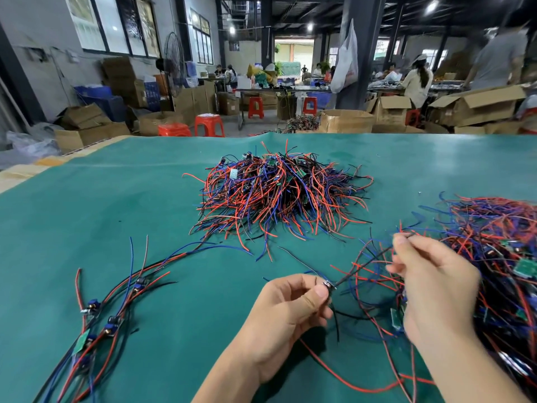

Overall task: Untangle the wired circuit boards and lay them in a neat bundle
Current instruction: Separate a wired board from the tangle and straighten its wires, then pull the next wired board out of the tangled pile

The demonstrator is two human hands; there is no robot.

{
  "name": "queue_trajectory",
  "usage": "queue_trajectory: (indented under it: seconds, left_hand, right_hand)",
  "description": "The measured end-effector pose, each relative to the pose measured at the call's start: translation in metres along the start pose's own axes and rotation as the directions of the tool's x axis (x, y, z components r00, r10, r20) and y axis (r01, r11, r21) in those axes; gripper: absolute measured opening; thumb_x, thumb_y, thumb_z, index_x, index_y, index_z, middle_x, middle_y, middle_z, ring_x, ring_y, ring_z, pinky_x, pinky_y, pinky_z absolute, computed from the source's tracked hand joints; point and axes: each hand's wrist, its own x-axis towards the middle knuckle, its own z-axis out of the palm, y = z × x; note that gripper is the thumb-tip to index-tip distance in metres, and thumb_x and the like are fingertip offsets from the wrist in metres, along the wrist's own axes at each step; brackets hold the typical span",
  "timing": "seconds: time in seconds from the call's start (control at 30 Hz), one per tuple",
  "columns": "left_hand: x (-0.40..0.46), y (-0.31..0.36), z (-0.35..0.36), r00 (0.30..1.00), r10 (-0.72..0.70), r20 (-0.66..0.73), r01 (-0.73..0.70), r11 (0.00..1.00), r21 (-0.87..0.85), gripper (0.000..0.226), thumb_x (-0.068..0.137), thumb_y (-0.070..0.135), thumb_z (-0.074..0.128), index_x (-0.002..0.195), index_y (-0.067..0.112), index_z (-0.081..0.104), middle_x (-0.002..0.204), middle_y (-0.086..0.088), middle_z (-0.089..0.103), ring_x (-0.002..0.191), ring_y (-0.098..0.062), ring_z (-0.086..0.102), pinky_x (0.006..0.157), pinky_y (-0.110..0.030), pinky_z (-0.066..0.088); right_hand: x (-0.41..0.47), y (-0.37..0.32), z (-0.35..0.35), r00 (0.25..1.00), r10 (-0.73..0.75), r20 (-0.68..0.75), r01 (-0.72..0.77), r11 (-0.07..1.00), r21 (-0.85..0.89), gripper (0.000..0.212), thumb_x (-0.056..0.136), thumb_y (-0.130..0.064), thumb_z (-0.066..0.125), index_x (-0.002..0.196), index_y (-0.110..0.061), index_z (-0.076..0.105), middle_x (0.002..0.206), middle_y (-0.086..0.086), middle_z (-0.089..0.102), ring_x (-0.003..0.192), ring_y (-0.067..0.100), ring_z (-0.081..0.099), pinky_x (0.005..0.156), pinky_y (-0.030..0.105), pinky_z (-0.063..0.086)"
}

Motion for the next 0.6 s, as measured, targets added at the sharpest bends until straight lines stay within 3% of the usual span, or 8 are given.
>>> queue_trajectory:
  seconds: [0.1,0.17,0.2,0.27,0.33,0.4,0.5,0.6]
  left_hand:
    - [0.001,-0.001,-0.001,0.999,-0.008,-0.048,0.005,0.998,-0.062,0.004,0.09,0.009,0.064,0.092,0.005,0.065,0.076,-0.005,0.06,0.07,-0.014,0.061,0.065,-0.02,0.052]
    - [0.004,-0.001,-0.004,0.994,0.003,-0.113,-0.02,0.99,-0.142,0.011,0.087,0.008,0.065,0.096,0.001,0.064,0.079,-0.009,0.061,0.073,-0.016,0.064,0.066,-0.021,0.054]
    - [0.005,-0.001,-0.007,0.99,0.016,-0.143,-0.04,0.985,-0.17,0.014,0.087,0.007,0.065,0.098,0.0,0.063,0.081,-0.011,0.062,0.075,-0.018,0.064,0.067,-0.021,0.055]
    - [0.007,-0.001,-0.01,0.984,0.035,-0.173,-0.07,0.977,-0.199,0.018,0.084,0.007,0.066,0.1,-0.002,0.063,0.083,-0.014,0.064,0.077,-0.02,0.065,0.069,-0.022,0.056]
    - [0.006,-0.003,-0.009,0.987,0.044,-0.156,-0.074,0.979,-0.191,0.022,0.082,0.006,0.068,0.1,-0.004,0.064,0.088,-0.018,0.068,0.081,-0.022,0.067,0.071,-0.024,0.056]
    - [0.005,-0.005,-0.007,0.992,0.061,-0.108,-0.076,0.987,-0.138,0.023,0.083,0.004,0.068,0.103,-0.008,0.065,0.102,-0.023,0.072,0.09,-0.027,0.07,0.079,-0.029,0.057]
    - [0.005,-0.005,-0.007,0.991,0.066,-0.112,-0.07,0.997,-0.029,0.03,0.076,0.002,0.079,0.103,-0.006,0.068,0.101,-0.023,0.073,0.087,-0.027,0.07,0.075,-0.029,0.057]
    - [0.005,-0.005,-0.005,0.987,0.051,-0.155,-0.054,0.998,-0.014,0.04,0.074,0.004,0.077,0.111,-0.003,0.064,0.093,-0.02,0.073,0.079,-0.026,0.071,0.068,-0.029,0.056]
  right_hand:
    - [0.006,-0.005,-0.004,0.987,-0.026,-0.159,0.035,0.998,0.057,0.013,0.097,-0.009,0.066,0.089,-0.019,0.069,0.059,-0.013,0.066,0.049,0.0,0.056,0.049,0.015,0.05]
    - [0.007,-0.008,-0.005,0.975,-0.047,-0.218,0.054,0.998,0.026,0.012,0.097,-0.015,0.064,0.09,-0.023,0.066,0.064,-0.009,0.066,0.05,0.001,0.057,0.051,0.022,0.05]
    - [0.005,-0.01,-0.005,0.98,-0.075,-0.186,0.068,0.997,-0.039,0.009,0.095,-0.021,0.065,0.087,-0.025,0.066,0.065,-0.007,0.067,0.053,0.002,0.058,0.055,0.028,0.05]
    - [-0.011,-0.012,0.002,0.993,-0.094,0.065,0.107,0.967,-0.232,0.014,0.082,-0.04,0.067,0.083,-0.026,0.068,0.07,-0.007,0.072,0.062,0.009,0.064,0.065,0.036,0.051]
    - [-0.036,-0.015,0.015,0.919,-0.053,0.391,0.219,0.892,-0.395,0.028,0.075,-0.053,0.067,0.088,-0.029,0.072,0.078,-0.013,0.074,0.071,0.006,0.069,0.071,0.029,0.053]
    - [-0.055,-0.017,0.023,0.815,-0.038,0.579,0.356,0.82,-0.448,0.022,0.079,-0.046,0.076,0.092,-0.029,0.075,0.08,-0.022,0.074,0.076,0.001,0.071,0.072,0.02,0.053]
    - [-0.055,-0.025,0.023,0.795,-0.058,0.604,0.427,0.762,-0.488,0.006,0.085,-0.029,0.078,0.081,-0.024,0.08,0.072,-0.024,0.073,0.071,-0.003,0.069,0.072,0.021,0.052]
    - [-0.029,-0.049,0.008,0.843,-0.138,0.519,0.461,0.682,-0.568,0.024,0.088,-0.04,0.074,0.071,-0.023,0.078,0.066,-0.018,0.071,0.064,0.0,0.066,0.065,0.018,0.049]
